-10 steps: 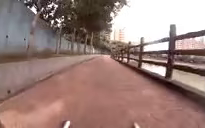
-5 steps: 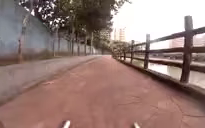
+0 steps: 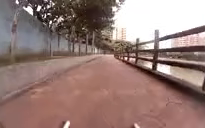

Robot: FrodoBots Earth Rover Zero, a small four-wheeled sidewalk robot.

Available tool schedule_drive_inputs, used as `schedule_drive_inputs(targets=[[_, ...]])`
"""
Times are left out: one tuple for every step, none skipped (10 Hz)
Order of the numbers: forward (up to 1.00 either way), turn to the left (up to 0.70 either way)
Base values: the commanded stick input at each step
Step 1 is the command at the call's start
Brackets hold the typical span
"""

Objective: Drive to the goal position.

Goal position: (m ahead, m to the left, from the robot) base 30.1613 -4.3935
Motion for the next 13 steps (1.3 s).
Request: schedule_drive_inputs(targets=[[1.00,0.00],[1.00,0.00],[1.00,-0.04],[1.00,-0.10],[1.00,-0.39],[1.00,-0.36],[1.00,-0.28],[1.00,0.00],[1.00,0.00],[1.00,0.00],[1.00,0.00],[1.00,0.00],[1.00,0.00]])
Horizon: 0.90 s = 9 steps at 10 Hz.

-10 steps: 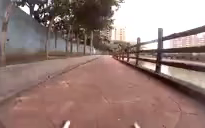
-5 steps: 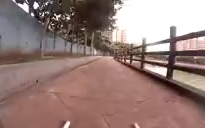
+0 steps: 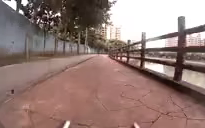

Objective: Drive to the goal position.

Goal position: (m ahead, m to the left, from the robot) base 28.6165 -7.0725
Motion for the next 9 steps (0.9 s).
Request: schedule_drive_inputs(targets=[[1.00,0.00],[1.00,0.00],[1.00,0.00],[1.00,0.00],[1.00,0.00],[1.00,0.00],[1.00,0.00],[1.00,0.01],[1.00,0.02]])
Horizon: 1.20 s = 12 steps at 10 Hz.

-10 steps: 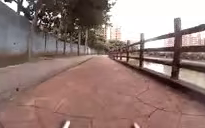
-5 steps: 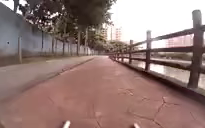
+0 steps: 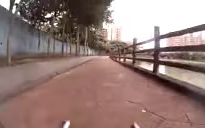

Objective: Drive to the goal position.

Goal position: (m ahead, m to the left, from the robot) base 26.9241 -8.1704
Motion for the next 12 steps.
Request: schedule_drive_inputs(targets=[[1.00,0.02],[1.00,0.02],[1.00,0.02],[1.00,0.02],[1.00,0.02],[1.00,0.02],[1.00,0.02],[1.00,0.02],[1.00,0.02],[1.00,0.02],[1.00,0.03],[1.00,0.02]])
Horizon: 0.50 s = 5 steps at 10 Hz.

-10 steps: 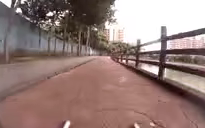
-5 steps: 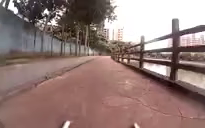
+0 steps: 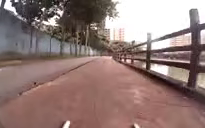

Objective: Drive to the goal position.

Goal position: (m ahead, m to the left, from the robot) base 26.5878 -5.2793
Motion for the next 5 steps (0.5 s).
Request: schedule_drive_inputs(targets=[[1.00,0.02],[1.00,0.02],[1.00,0.01],[1.00,-0.03],[1.00,-0.14]])
